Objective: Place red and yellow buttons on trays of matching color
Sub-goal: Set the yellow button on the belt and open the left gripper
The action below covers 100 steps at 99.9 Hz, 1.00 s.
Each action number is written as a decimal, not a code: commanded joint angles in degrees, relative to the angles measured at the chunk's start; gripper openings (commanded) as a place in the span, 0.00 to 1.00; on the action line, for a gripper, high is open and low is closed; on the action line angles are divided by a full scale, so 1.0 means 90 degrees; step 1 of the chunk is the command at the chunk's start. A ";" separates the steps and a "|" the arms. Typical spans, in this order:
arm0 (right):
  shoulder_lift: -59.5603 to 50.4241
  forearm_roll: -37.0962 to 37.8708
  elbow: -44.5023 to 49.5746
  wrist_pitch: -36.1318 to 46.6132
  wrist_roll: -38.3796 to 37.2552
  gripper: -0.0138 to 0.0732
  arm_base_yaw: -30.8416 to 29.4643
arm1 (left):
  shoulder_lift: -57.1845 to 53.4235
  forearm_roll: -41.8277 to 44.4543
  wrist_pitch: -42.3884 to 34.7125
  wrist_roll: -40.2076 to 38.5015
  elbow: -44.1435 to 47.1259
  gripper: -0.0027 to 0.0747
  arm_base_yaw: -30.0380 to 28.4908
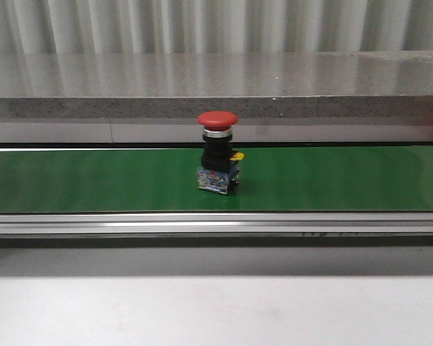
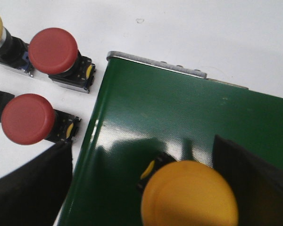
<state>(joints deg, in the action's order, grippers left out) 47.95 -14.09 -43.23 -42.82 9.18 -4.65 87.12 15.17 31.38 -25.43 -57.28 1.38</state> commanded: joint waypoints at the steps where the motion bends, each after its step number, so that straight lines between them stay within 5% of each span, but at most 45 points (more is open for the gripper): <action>1: -0.0041 -0.0062 -0.0165 0.0293 0.0070 0.08 0.0010 | -0.0174 0.0001 -0.0087 0.0140 -0.0359 0.86 0.0145; 62: -0.0041 -0.0062 -0.0165 0.0293 0.0070 0.08 0.0010 | -0.1677 0.0170 0.0304 0.0437 -0.0723 0.86 0.1444; 100: -0.0041 -0.0062 -0.0165 0.0293 0.0070 0.08 0.0010 | -0.3627 0.0357 0.0112 0.0437 0.0563 0.86 0.1754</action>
<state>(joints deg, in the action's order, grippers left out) 47.95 -14.09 -43.23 -42.82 9.18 -4.65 59.50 17.19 36.28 -21.67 -53.58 16.68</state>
